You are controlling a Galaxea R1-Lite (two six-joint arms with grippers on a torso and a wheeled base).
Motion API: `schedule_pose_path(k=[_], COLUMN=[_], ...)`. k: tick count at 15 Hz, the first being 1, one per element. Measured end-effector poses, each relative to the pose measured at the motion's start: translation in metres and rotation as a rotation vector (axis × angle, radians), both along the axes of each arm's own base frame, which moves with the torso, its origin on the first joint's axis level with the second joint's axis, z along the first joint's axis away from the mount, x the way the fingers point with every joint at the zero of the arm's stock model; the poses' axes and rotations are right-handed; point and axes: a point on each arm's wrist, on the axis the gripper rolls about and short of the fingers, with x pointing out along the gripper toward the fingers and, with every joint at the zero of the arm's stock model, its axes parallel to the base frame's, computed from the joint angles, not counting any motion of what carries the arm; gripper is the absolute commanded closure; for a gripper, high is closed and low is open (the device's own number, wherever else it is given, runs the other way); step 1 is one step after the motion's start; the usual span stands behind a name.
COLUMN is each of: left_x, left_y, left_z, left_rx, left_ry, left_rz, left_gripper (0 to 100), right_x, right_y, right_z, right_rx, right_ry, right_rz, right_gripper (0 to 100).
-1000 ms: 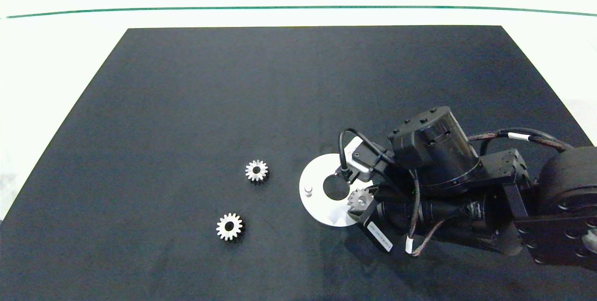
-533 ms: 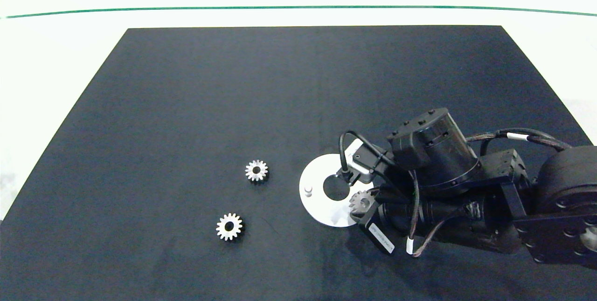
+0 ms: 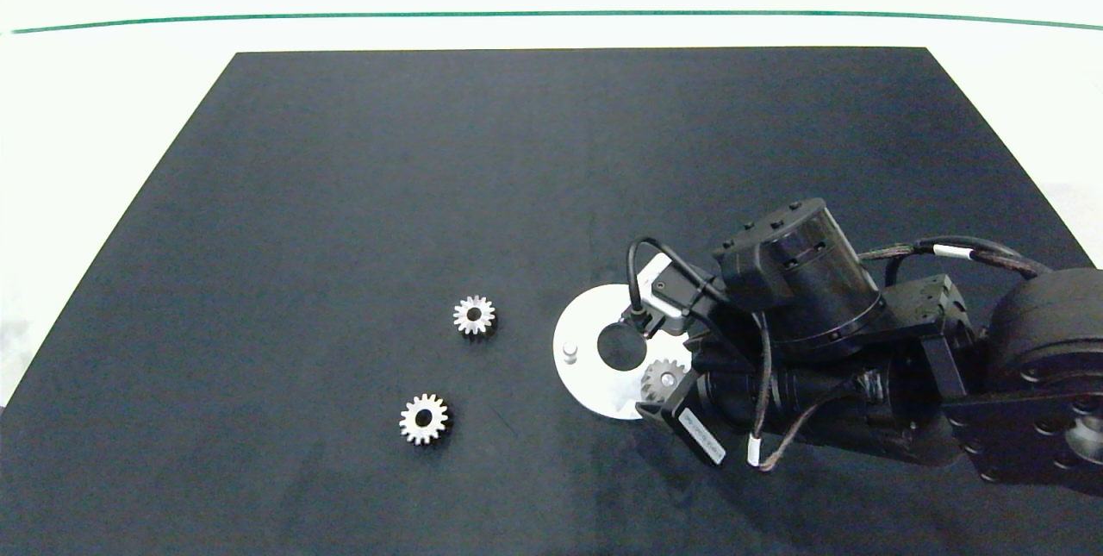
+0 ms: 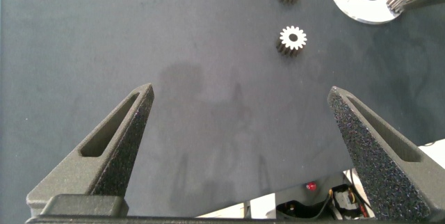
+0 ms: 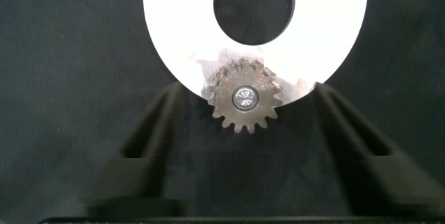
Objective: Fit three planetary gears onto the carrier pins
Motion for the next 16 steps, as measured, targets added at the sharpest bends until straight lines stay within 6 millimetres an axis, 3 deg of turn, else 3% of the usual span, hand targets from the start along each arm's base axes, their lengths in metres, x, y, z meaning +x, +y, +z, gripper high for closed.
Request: schedule_pose_path(k=[2, 4, 6, 9, 13, 16], left_x=[0.001, 0.0, 0.002, 0.012, 0.041, 0.074], left_y=[0.0, 0.0, 0.0, -0.002, -0.006, -0.015], left_z=[-0.002, -0.006, -0.007, -0.012, -0.013, -0.004], left_rx=[0.002, 0.005, 0.02, 0.11, 0.205, 0.243], left_ry=[0.009, 0.03, 0.039, 0.085, 0.192, 0.209], left_rz=[-0.002, -0.004, -0.007, -0.02, -0.065, -0.177], left_gripper=[0, 0, 0, 0, 0, 0], right_x=[-0.004, -0.02, -0.048, -0.099, -0.168, -0.208], right_y=[-0.004, -0.019, -0.05, -0.116, -0.193, -0.221], right_z=[0.004, 0.022, 0.051, 0.081, 0.092, 0.093], right_rx=[0.019, 0.068, 0.128, 0.182, 0.229, 0.242], right_ry=[-0.001, -0.041, -0.127, -0.227, -0.347, -0.479], right_rz=[-0.012, -0.026, -0.066, -0.165, -0.358, -0.471], right_gripper=[0, 0, 0, 0, 0, 0])
